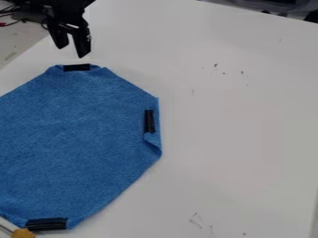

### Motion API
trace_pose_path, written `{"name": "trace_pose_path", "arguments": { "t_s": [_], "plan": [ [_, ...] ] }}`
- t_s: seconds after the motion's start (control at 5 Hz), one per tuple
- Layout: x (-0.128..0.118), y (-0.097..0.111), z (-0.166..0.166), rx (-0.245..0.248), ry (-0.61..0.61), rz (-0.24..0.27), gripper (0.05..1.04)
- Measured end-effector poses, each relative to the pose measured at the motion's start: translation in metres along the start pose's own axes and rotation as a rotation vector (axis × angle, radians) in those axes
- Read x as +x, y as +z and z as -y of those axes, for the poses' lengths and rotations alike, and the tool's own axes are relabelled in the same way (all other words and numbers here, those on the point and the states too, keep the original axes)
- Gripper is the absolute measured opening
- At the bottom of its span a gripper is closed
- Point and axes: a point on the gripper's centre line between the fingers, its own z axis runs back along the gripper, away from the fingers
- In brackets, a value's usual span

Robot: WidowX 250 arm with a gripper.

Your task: Fold the cloth from the top to the bottom

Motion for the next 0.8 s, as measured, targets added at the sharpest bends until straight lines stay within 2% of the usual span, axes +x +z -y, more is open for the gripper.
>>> {"name": "trace_pose_path", "arguments": {
  "t_s": [0.4, 0.6, 0.8],
  "plan": [
    [0.002, -0.034, 0.002, -0.062, -0.012, -0.045, 0.999],
    [0.006, -0.038, -0.001, -0.069, -0.019, -0.053, 0.952],
    [0.006, -0.041, -0.004, -0.077, -0.024, -0.042, 0.677]
  ]
}}
